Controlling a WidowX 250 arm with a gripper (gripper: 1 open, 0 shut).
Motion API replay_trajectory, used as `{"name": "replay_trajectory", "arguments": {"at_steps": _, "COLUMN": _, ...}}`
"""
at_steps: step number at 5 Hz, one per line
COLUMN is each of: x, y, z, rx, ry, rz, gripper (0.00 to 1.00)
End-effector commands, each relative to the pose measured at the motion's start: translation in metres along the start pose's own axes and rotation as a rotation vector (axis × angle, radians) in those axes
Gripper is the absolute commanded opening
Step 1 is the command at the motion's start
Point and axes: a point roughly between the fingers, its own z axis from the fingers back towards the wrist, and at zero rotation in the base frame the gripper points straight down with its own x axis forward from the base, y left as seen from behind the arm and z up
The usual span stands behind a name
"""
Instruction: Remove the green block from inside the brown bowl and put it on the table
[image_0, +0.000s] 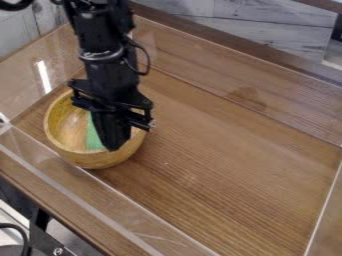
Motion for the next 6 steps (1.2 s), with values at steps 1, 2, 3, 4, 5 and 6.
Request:
{"name": "replay_trajectory", "arguments": {"at_steps": 1, "x": 0.009, "y": -0.008, "z": 0.005, "rx": 0.008, "ry": -0.036, "rz": -0.024, "gripper": 0.0}}
{"name": "replay_trajectory", "arguments": {"at_steps": 2, "x": 0.017, "y": -0.018, "z": 0.005, "rx": 0.012, "ry": -0.034, "rz": -0.061, "gripper": 0.0}}
{"name": "replay_trajectory", "arguments": {"at_steps": 3, "x": 0.011, "y": -0.02, "z": 0.001, "rx": 0.012, "ry": -0.034, "rz": -0.069, "gripper": 1.0}}
{"name": "replay_trajectory", "arguments": {"at_steps": 4, "x": 0.005, "y": -0.02, "z": -0.005, "rx": 0.013, "ry": -0.037, "rz": -0.074, "gripper": 1.0}}
{"name": "replay_trajectory", "arguments": {"at_steps": 5, "x": 0.008, "y": -0.016, "z": -0.004, "rx": 0.01, "ry": -0.04, "rz": -0.046, "gripper": 1.0}}
{"name": "replay_trajectory", "arguments": {"at_steps": 6, "x": 0.009, "y": -0.011, "z": -0.001, "rx": 0.007, "ry": -0.043, "rz": -0.021, "gripper": 1.0}}
